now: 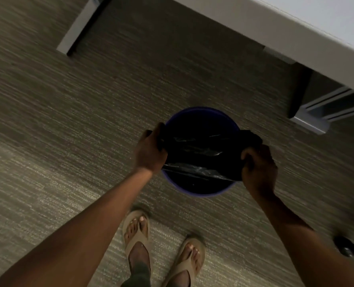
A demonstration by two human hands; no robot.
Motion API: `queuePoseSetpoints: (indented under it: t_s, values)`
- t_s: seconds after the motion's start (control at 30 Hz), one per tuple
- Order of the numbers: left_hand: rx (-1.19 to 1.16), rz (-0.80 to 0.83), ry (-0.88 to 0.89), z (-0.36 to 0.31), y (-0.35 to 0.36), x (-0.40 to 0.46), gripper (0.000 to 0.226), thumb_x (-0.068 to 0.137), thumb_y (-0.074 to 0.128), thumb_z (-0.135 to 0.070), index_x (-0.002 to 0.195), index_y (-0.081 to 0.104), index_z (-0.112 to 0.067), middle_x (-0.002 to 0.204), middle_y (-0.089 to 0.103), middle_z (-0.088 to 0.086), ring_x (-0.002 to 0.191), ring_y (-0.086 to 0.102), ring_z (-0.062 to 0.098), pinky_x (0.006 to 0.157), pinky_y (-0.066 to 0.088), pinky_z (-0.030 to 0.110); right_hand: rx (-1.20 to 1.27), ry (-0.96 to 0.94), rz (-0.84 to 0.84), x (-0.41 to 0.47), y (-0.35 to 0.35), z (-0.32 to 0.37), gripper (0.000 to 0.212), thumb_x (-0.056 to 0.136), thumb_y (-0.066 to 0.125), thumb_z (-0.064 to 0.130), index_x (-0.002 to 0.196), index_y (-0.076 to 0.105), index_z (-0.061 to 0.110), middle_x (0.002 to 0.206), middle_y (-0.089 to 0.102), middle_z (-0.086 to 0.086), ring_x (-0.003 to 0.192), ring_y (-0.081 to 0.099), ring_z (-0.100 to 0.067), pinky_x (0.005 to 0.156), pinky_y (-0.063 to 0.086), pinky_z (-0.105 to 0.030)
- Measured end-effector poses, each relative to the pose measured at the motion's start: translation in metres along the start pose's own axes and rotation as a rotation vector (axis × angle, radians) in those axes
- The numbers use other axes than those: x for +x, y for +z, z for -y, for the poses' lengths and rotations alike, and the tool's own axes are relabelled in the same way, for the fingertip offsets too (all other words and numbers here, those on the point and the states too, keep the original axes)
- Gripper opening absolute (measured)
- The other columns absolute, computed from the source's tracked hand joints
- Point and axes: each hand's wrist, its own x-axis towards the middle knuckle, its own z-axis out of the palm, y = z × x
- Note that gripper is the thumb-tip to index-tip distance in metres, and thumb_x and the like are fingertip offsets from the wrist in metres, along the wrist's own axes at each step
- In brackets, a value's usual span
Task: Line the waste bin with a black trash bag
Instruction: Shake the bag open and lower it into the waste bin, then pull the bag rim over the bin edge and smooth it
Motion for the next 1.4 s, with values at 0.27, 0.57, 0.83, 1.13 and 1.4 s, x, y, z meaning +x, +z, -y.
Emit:
queuePoseSetpoints:
  t_s: [0.27, 0.57, 0.83, 1.13, 1.4]
  values:
    - [0.139, -0.014, 0.025, 0.009, 0.005, 0.055, 0.043, 0.088, 0.030, -0.038, 0.117, 0.058, -0.026, 0.106, 0.069, 0.007, 0.097, 0.065, 0.032, 0.071, 0.055, 0.042, -0.336, -0.111, 0.219, 0.067, 0.015, 0.004, 0.065, 0.090, 0.062, 0.013, 0.153, 0.044, 0.012, 0.154, 0.046, -0.021, 0.091, 0.069, -0.047, 0.075, 0.054, -0.047]
    - [0.105, 0.032, -0.085, -0.007, 0.000, 0.073, 0.068, 0.075, 0.044, -0.035, 0.140, 0.050, -0.014, 0.130, 0.068, 0.015, 0.113, 0.067, 0.044, 0.087, 0.058, 0.053, -0.472, -0.112, 0.387, 0.112, 0.031, 0.002, 0.071, 0.091, 0.061, 0.017, 0.156, 0.033, 0.016, 0.154, 0.037, -0.018, 0.101, 0.064, -0.049, 0.083, 0.053, -0.050]
    - [0.130, 0.200, -0.153, -0.003, 0.001, 0.098, 0.041, 0.083, 0.042, -0.035, 0.119, 0.061, -0.026, 0.118, 0.074, 0.010, 0.111, 0.069, 0.039, 0.088, 0.056, 0.046, -0.513, -0.036, 0.534, 0.125, 0.039, 0.009, 0.065, 0.098, 0.055, 0.026, 0.158, 0.030, 0.032, 0.140, 0.042, -0.021, 0.113, 0.059, -0.050, 0.091, 0.049, -0.049]
    - [-0.058, 0.397, -0.567, 0.006, 0.006, 0.110, 0.047, 0.104, 0.043, -0.030, 0.131, 0.062, 0.004, 0.136, 0.060, 0.031, 0.124, 0.061, 0.042, 0.105, 0.051, 0.046, -0.508, 0.125, 0.694, 0.149, 0.051, -0.001, 0.049, 0.100, 0.042, 0.029, 0.149, 0.044, 0.031, 0.140, 0.058, -0.018, 0.123, 0.059, -0.043, 0.096, 0.050, -0.045]
    - [-0.774, 0.320, -0.908, 0.014, -0.002, 0.060, 0.024, 0.102, 0.047, -0.020, 0.084, 0.061, -0.011, 0.080, 0.062, 0.011, 0.067, 0.059, 0.026, 0.055, 0.052, 0.028, 0.044, 0.360, 0.461, 0.112, 0.039, -0.025, 0.033, 0.099, 0.050, 0.022, 0.127, 0.067, 0.019, 0.124, 0.070, -0.016, 0.111, 0.064, -0.037, 0.085, 0.047, -0.037]
